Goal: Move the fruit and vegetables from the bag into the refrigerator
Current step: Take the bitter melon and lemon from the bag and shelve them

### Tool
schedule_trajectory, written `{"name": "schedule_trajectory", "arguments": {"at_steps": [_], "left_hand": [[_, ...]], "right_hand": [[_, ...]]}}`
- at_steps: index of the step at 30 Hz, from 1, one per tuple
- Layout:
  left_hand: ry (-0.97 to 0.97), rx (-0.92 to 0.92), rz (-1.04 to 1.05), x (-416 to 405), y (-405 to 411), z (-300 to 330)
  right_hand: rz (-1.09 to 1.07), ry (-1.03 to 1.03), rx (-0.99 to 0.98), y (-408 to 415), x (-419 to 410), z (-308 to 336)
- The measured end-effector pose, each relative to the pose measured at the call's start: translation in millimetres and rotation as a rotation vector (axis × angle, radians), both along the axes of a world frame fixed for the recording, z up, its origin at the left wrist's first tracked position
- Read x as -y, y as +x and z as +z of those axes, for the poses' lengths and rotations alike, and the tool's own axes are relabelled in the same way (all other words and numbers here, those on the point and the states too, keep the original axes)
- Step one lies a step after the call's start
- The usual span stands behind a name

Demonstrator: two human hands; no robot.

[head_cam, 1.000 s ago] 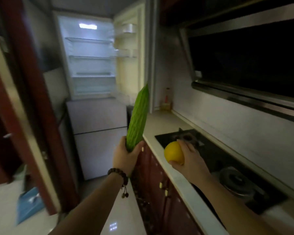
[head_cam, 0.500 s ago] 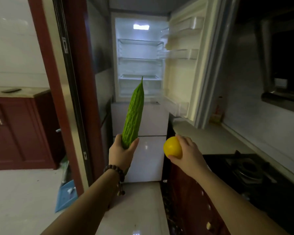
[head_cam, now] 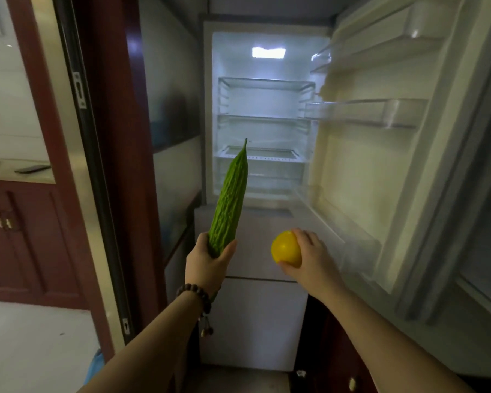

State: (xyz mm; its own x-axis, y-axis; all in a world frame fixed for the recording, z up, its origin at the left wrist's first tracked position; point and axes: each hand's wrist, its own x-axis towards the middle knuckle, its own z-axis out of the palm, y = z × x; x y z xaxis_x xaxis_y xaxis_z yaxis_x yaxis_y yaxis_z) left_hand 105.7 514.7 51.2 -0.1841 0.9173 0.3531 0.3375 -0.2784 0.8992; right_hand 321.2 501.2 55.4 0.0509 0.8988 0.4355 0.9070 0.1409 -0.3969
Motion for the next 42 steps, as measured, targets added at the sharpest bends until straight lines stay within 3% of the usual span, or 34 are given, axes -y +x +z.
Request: {"name": "schedule_trajectory", "arguments": {"at_steps": [19,28,42], "left_hand": [[-0.026,0.085,-0.097,-368.2,5.2,19.5],[-0.077,0.047,-0.204,-477.1,31.0,35.4],[-0.084,-0.177,-0.243,-586.2,78.5,72.7]], "right_hand": [[-0.037,0.070,-0.026,-25.8,-384.1,35.7],[-0.147,0.076,0.018,11.4,-489.2,48.2],[-0.168,0.092,0.070,50.8,-596.4,91.0]]}}
